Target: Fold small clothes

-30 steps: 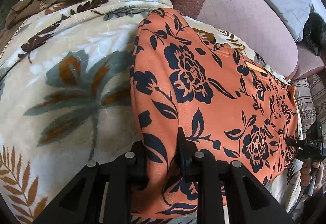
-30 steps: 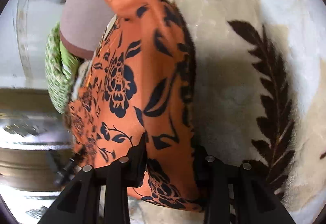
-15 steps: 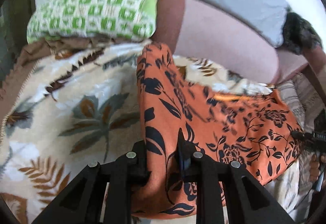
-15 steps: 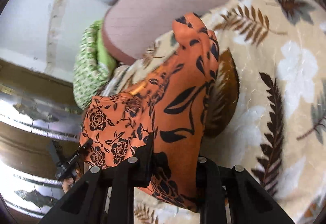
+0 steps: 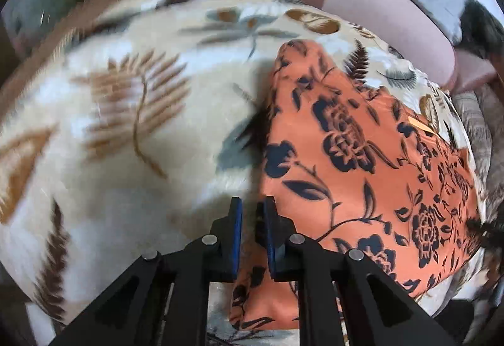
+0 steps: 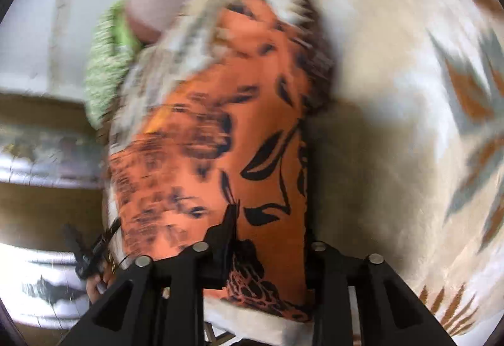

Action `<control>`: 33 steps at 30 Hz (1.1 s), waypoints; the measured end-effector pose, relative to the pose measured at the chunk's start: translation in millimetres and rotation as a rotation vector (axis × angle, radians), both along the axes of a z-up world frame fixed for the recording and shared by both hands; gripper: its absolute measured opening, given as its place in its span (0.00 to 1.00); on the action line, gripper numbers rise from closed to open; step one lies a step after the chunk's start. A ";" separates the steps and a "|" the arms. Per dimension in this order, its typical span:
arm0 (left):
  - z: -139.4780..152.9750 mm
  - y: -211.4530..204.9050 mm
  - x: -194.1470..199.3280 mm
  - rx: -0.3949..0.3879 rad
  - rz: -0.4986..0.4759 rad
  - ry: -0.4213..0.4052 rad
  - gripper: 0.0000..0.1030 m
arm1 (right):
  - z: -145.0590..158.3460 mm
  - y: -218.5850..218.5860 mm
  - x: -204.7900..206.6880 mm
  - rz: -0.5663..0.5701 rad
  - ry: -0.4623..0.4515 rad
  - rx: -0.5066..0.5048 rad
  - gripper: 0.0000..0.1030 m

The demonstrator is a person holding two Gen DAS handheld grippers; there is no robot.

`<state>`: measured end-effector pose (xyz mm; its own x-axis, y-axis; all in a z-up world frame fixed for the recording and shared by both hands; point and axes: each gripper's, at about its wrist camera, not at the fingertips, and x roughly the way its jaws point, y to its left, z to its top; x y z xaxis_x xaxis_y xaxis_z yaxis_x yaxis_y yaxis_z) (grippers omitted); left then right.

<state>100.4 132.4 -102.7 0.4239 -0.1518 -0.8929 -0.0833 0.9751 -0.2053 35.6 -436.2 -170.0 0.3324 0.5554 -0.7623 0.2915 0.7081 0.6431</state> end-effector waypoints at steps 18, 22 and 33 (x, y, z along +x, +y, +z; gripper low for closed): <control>-9.3 -51.7 16.3 0.049 -0.136 -0.054 0.38 | 41.1 -4.4 67.7 0.036 -0.189 -0.022 0.37; 4.3 -53.9 15.4 0.100 -0.139 -0.079 0.38 | 10.3 -47.1 72.6 -0.194 -0.108 0.050 0.37; -9.1 -66.9 31.1 0.160 -0.153 -0.104 0.45 | 53.5 42.5 92.7 0.143 -0.213 -0.174 0.53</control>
